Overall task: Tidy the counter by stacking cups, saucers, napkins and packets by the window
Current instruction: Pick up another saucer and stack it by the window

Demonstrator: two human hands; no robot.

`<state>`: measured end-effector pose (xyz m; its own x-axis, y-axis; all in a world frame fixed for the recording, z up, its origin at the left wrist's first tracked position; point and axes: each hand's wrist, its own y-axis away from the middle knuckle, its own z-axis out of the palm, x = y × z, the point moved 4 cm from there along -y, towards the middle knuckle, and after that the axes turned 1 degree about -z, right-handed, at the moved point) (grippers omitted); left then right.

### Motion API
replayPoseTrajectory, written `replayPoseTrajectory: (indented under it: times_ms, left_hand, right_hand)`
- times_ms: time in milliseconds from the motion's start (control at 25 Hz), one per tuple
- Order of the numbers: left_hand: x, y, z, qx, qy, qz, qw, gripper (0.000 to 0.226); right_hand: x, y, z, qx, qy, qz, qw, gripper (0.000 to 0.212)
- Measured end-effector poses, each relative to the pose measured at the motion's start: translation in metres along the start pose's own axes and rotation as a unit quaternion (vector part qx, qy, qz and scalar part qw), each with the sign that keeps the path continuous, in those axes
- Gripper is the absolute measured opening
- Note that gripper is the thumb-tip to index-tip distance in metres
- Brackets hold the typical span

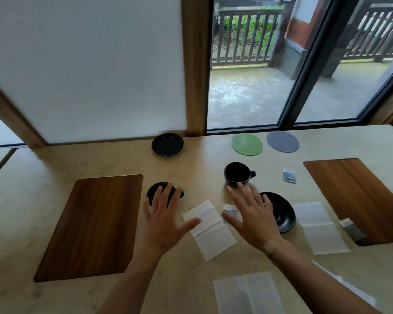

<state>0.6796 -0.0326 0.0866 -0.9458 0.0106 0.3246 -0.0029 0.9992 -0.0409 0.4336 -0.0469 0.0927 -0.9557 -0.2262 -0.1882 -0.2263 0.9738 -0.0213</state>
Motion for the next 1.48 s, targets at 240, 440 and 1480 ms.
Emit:
replayPoseTrajectory:
  times_ms: [240, 440, 1480]
  left_hand:
    - [0.084, -0.004, 0.035, 0.005, 0.004, 0.011, 1.0, 0.107]
    - [0.144, -0.013, 0.06, -0.001, 0.001, 0.027, 1.0, 0.107]
    - [0.172, -0.064, 0.18, -0.222, -0.056, 0.061, 0.972, 0.105]
  right_hand:
    - [0.087, 0.023, -0.014, -0.019, -0.024, 0.013, 0.999, 0.078]
    - [0.152, 0.035, -0.017, -0.034, -0.055, 0.041, 0.997, 0.075]
    - [0.254, 0.026, 0.065, -0.143, -0.04, 0.126, 0.981, 0.089]
